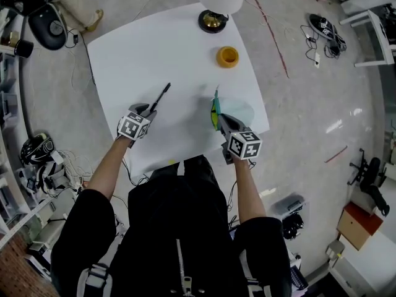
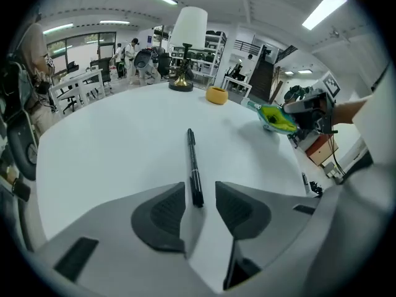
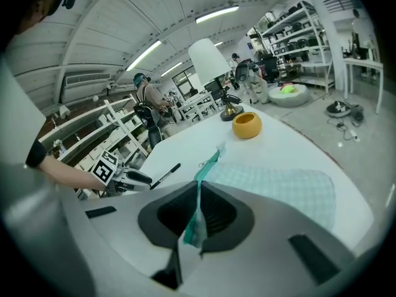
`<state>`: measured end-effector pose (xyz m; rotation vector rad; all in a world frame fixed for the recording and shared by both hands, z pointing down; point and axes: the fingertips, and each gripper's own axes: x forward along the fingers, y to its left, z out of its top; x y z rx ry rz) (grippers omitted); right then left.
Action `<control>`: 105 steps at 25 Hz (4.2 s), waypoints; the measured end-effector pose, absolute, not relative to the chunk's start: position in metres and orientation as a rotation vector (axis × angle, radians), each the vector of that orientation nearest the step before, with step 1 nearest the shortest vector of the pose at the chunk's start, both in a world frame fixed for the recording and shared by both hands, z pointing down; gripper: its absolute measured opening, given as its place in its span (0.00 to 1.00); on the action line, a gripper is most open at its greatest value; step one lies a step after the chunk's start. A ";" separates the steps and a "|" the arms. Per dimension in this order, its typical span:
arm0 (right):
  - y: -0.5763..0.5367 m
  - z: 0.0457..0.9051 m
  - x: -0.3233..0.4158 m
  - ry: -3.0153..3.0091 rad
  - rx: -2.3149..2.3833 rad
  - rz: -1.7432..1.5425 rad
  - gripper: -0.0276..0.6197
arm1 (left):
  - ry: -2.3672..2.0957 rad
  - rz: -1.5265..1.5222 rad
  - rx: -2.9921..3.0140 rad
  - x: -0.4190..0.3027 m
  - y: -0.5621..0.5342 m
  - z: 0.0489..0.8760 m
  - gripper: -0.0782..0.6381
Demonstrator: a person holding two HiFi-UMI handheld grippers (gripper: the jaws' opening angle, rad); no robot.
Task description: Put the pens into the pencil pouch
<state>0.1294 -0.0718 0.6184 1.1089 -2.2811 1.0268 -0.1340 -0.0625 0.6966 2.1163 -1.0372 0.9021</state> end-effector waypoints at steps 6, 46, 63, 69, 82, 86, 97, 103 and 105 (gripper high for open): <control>-0.070 0.619 0.131 -2.273 1.106 1.029 0.08 | -1.064 0.972 2.054 -0.134 -0.055 0.711 0.35; -0.068 0.622 0.135 -2.260 1.116 1.025 0.08 | -0.850 1.172 2.497 -0.112 -0.062 0.634 0.21; -0.064 0.624 0.136 -2.260 1.138 1.039 0.08 | -0.453 1.249 2.647 -0.032 -0.031 0.640 0.21; -0.062 0.621 0.136 -2.259 1.145 1.035 0.08 | -0.398 1.248 2.671 -0.010 -0.029 0.638 0.21; -0.059 0.625 0.135 -2.261 1.150 1.055 0.08 | -0.302 1.238 2.676 0.032 -0.027 0.646 0.21; -0.059 0.623 0.135 -2.259 1.163 1.055 0.08 | -0.275 1.238 2.672 0.045 -0.028 0.648 0.21; -0.056 0.624 0.137 -2.262 1.170 1.071 0.08 | -0.240 1.211 2.663 0.080 -0.032 0.647 0.21; -0.055 0.620 0.138 -2.265 1.180 1.076 0.08 | -0.234 1.181 2.658 0.097 -0.034 0.646 0.21; -0.055 0.621 0.137 -2.266 1.181 1.080 0.08 | -0.233 1.170 2.653 0.100 -0.036 0.647 0.21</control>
